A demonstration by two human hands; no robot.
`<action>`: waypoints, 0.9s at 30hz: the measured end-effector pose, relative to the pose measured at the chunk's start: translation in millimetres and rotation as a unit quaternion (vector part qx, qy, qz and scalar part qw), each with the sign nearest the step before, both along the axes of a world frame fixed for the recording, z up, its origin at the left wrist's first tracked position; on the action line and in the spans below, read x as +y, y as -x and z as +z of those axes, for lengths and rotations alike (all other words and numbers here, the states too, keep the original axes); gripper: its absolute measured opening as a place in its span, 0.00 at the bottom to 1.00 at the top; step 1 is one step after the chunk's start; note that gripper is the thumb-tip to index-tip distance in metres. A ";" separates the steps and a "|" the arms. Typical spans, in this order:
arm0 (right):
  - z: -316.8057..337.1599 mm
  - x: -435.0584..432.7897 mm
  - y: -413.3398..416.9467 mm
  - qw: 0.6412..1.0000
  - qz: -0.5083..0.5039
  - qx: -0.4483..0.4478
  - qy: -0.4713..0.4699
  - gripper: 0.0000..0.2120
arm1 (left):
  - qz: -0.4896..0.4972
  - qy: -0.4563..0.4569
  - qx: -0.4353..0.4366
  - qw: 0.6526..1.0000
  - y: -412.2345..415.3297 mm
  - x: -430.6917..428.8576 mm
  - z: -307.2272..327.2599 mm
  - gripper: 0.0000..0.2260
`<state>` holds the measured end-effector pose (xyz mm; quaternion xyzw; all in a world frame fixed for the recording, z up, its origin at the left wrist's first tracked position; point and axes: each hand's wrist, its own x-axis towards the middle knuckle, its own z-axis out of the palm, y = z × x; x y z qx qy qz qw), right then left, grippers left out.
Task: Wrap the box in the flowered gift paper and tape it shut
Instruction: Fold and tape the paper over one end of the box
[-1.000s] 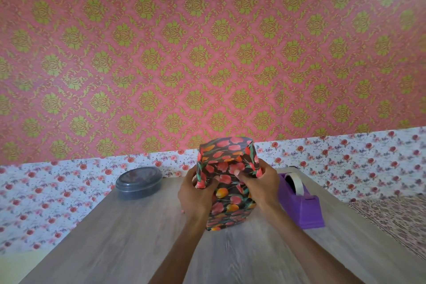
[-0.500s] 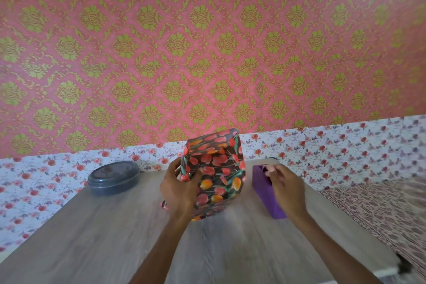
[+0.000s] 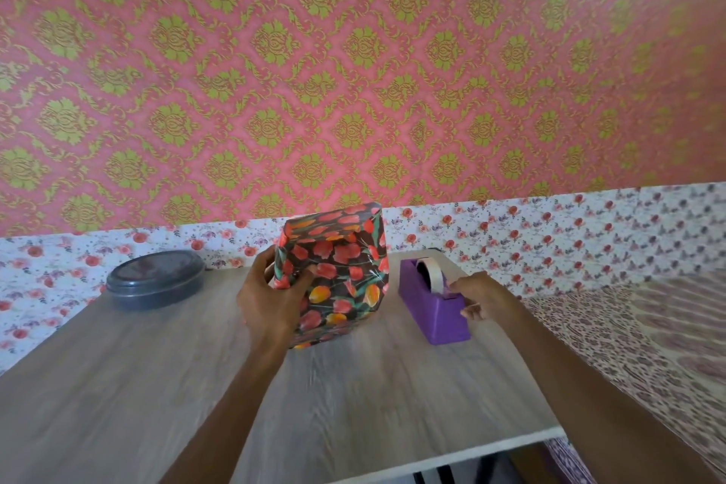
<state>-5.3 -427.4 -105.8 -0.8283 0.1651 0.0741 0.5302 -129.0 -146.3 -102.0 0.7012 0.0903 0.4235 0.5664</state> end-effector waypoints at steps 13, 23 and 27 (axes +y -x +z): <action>-13.0 20.5 15.2 0.954 -0.035 0.014 -0.299 0.04 | -0.018 0.010 0.002 1.000 -4.6 7.7 -3.4 0.24; -38.0 30.4 21.3 0.915 -0.066 -0.084 -0.388 0.09 | -0.016 0.007 0.006 1.000 -2.9 7.6 -5.9 0.25; -54.3 35.3 22.8 0.905 -0.099 -0.123 -0.395 0.04 | -0.019 0.007 0.006 1.000 -1.1 7.3 -6.2 0.25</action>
